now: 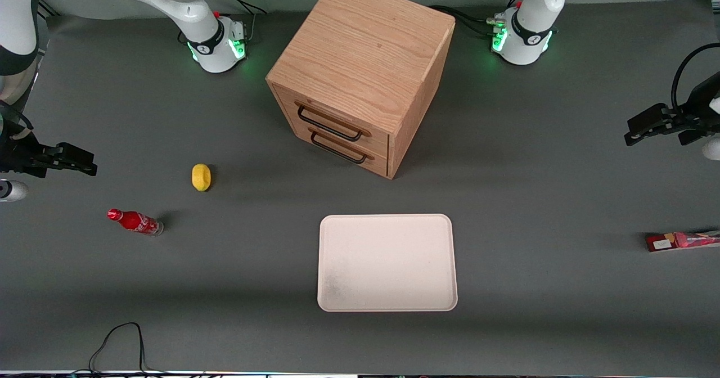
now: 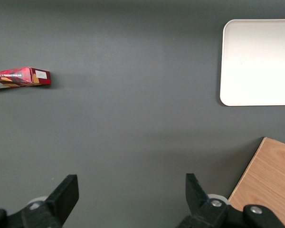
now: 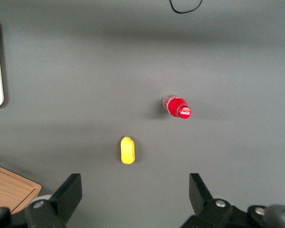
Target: Place red cookie box on tray
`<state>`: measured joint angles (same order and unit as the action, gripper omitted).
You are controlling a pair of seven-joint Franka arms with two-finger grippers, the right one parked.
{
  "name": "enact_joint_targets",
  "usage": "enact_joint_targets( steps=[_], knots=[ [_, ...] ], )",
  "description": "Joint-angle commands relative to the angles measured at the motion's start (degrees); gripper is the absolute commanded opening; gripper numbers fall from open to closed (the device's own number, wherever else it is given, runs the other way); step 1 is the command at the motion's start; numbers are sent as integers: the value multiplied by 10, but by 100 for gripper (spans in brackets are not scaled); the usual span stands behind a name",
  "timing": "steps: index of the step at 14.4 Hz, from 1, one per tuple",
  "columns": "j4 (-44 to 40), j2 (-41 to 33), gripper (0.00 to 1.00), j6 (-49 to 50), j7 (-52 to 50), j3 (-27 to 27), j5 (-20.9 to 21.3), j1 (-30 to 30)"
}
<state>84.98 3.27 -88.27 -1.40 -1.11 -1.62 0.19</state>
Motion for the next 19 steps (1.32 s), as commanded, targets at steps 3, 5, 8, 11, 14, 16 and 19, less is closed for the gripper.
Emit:
enact_joint_targets(
  steps=[3,5,8,11,14,16,19],
  knots=[
    [9,-10,100,3,13,5,-6,-3],
    [8,-7,100,3,13,5,-6,-2],
    [1,10,100,-8,13,7,-1,24],
    [-73,86,100,-13,13,7,-2,78],
    [-188,189,100,-15,52,7,-5,130],
    [-244,244,100,-32,79,6,-6,175],
    [-259,292,100,-100,88,5,-7,232]
  ],
)
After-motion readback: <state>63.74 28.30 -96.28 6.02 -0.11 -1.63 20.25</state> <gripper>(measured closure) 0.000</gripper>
